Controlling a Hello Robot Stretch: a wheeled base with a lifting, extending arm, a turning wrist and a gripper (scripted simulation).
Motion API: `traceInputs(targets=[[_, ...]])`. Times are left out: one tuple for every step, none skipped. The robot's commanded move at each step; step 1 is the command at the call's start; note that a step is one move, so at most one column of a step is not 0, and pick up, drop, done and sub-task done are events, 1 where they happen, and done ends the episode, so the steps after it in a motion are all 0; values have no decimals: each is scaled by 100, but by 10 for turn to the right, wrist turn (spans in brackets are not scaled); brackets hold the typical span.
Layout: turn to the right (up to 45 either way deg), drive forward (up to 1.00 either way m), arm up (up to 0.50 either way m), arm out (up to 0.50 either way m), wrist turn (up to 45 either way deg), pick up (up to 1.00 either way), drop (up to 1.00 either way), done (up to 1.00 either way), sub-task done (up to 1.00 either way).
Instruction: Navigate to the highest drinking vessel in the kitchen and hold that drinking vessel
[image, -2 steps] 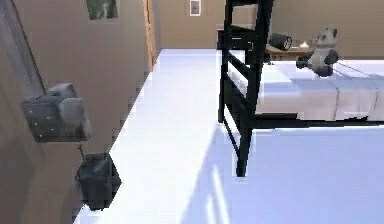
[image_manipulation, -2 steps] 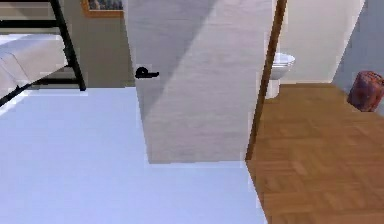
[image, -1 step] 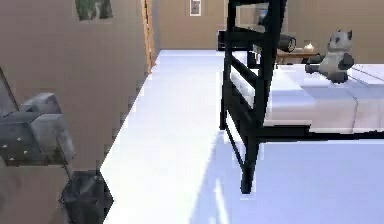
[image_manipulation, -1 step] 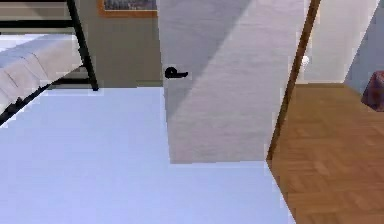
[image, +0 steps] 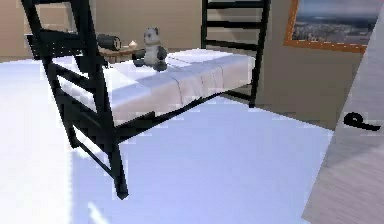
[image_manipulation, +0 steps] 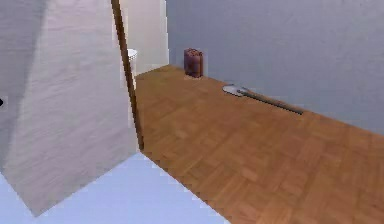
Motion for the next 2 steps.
traceInputs(targets=[[390,0,0,0,0,0,0,0,0],[0,10,0,0,0,0,0,0,0]])
